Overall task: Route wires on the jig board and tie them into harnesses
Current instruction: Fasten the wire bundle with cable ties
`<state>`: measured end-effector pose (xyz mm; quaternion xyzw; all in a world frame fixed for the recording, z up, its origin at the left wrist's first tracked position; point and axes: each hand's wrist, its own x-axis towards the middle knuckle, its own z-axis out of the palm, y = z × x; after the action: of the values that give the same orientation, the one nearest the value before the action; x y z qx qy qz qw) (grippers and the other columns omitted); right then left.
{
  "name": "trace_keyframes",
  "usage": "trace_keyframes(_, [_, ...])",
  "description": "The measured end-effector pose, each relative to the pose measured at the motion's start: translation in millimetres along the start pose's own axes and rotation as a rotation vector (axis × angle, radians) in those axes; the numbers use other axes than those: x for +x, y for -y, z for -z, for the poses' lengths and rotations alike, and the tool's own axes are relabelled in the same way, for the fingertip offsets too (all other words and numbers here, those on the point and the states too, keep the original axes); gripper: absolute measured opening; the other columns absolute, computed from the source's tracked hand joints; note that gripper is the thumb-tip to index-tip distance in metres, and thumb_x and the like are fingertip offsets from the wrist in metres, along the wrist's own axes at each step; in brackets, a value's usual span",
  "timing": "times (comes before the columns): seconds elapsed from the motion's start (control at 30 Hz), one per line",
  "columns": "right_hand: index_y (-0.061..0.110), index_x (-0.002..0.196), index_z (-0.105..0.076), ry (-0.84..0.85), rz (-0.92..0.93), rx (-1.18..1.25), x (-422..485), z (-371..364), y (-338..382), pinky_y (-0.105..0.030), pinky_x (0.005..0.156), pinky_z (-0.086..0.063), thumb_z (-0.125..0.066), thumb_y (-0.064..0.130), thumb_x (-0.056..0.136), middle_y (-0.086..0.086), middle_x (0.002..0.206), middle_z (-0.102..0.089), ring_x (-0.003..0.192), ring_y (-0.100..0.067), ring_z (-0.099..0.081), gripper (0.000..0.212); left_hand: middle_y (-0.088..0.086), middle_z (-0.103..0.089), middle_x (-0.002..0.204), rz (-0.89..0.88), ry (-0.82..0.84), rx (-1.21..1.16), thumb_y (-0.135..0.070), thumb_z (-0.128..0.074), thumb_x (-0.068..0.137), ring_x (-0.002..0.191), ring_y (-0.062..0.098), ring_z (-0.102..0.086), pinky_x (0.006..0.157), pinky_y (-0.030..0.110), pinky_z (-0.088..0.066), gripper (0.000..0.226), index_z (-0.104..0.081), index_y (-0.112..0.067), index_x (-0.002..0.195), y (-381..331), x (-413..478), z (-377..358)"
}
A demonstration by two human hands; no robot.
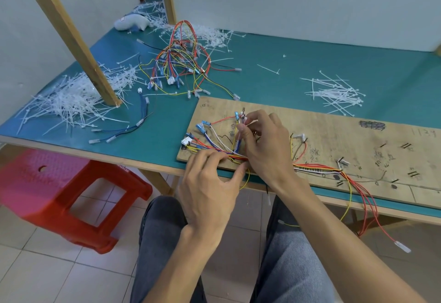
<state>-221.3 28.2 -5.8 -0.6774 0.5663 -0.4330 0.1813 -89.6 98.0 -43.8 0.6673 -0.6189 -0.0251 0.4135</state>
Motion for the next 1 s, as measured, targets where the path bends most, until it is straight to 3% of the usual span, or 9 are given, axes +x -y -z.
trace_keyframes(0.17, [0.022, 0.103, -0.056, -0.061, 0.039, -0.001, 2.3, -1.7, 2.5, -0.051, 0.081, -0.052, -0.06, 0.027, 0.107, 0.028, 0.079, -0.055, 0.096, -0.03, -0.068, 0.008, -0.013, -0.065, 0.101, -0.007, -0.016, -0.01, -0.06, -0.078, 0.084, 0.097, 0.012, -0.063, 0.066, 0.038, -0.056, 0.037, -0.074, -0.027, 0.1, -0.3, 0.3, 0.4])
trace_keyframes(0.3, [0.018, 0.109, -0.056, -0.018, 0.021, -0.129, 2.0, -6.4, -1.6, -0.05, 0.088, -0.046, -0.053, 0.034, 0.11, 0.003, 0.089, -0.069, 0.094, -0.023, -0.055, 0.016, -0.015, -0.066, 0.105, -0.004, -0.002, 0.004, -0.061, -0.074, 0.086, 0.098, 0.009, -0.062, 0.064, 0.035, -0.057, 0.037, -0.074, -0.027, 0.102, 1.4, -0.1, 0.2])
trace_keyframes(0.37, [0.018, 0.109, -0.056, -0.005, 0.007, -0.122, 2.4, -6.4, -2.0, -0.049, 0.088, -0.046, -0.052, 0.034, 0.11, 0.0, 0.089, -0.069, 0.093, -0.023, -0.055, 0.016, -0.016, -0.065, 0.105, -0.006, -0.001, 0.011, -0.063, -0.071, 0.087, 0.099, 0.007, -0.061, 0.064, 0.033, -0.056, 0.038, -0.074, -0.028, 0.102, 1.6, 0.4, 0.0])
trace_keyframes(0.5, [0.018, 0.105, -0.054, 0.039, 0.063, -0.07, 0.6, -6.7, 2.1, -0.049, 0.087, -0.047, -0.059, 0.026, 0.108, 0.011, 0.08, -0.068, 0.095, -0.026, -0.061, 0.01, -0.017, -0.063, 0.106, -0.014, -0.008, -0.013, -0.058, -0.073, 0.086, 0.1, 0.007, -0.06, 0.068, 0.03, -0.056, 0.034, -0.072, -0.029, 0.103, 3.2, -0.5, -1.8])
trace_keyframes(0.6, [0.022, 0.111, -0.053, 0.067, 0.102, -0.095, -2.2, -7.0, 3.2, -0.045, 0.089, -0.044, -0.064, 0.027, 0.103, 0.02, 0.086, -0.065, 0.102, -0.022, -0.057, 0.014, -0.018, -0.062, 0.108, -0.023, -0.008, -0.031, -0.056, -0.073, 0.086, 0.103, 0.007, -0.06, 0.071, 0.028, -0.056, 0.032, -0.071, -0.029, 0.104, 4.0, -2.2, -0.6])
trace_keyframes(0.83, [0.022, 0.12, -0.063, 0.1, 0.036, -0.079, 0.1, -5.1, -3.2, -0.031, 0.082, -0.04, -0.077, 0.023, 0.094, 0.018, 0.084, -0.069, 0.098, -0.014, -0.052, 0.029, -0.014, -0.066, 0.104, 0.001, -0.003, -0.03, -0.049, -0.081, 0.083, 0.099, 0.012, -0.063, 0.068, 0.034, -0.057, 0.03, -0.073, -0.025, 0.1, -0.2, 0.6, 2.6])
trace_keyframes(1.0, [0.029, 0.093, -0.071, 0.041, -0.082, -0.039, -2.1, -7.8, -2.5, -0.036, 0.081, -0.052, -0.079, 0.028, 0.093, 0.021, 0.079, -0.061, 0.093, -0.015, -0.066, 0.009, -0.014, -0.067, 0.104, 0.011, -0.01, -0.028, -0.048, -0.082, 0.083, 0.099, 0.013, -0.065, 0.066, 0.036, -0.057, 0.029, -0.074, -0.025, 0.098, -2.5, 0.6, 4.1])
